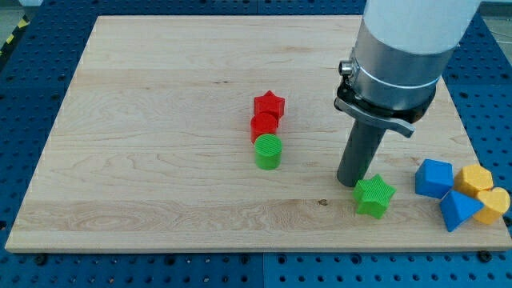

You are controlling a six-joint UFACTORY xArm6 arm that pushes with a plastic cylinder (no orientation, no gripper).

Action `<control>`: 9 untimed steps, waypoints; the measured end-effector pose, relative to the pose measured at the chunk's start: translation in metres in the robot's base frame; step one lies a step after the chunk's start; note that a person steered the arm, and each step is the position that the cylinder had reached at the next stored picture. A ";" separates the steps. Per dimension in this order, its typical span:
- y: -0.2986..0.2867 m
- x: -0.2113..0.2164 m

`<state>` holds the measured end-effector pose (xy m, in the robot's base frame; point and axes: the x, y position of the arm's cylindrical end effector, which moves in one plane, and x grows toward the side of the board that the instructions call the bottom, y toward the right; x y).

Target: Move the green star to the left of the blue triangle

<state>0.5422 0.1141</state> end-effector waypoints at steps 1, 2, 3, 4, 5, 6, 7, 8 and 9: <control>-0.019 0.000; -0.010 0.013; -0.008 0.020; -0.005 0.022; 0.006 0.022; 0.011 0.022; 0.011 0.008; 0.017 0.009; 0.023 0.014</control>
<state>0.5566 0.1373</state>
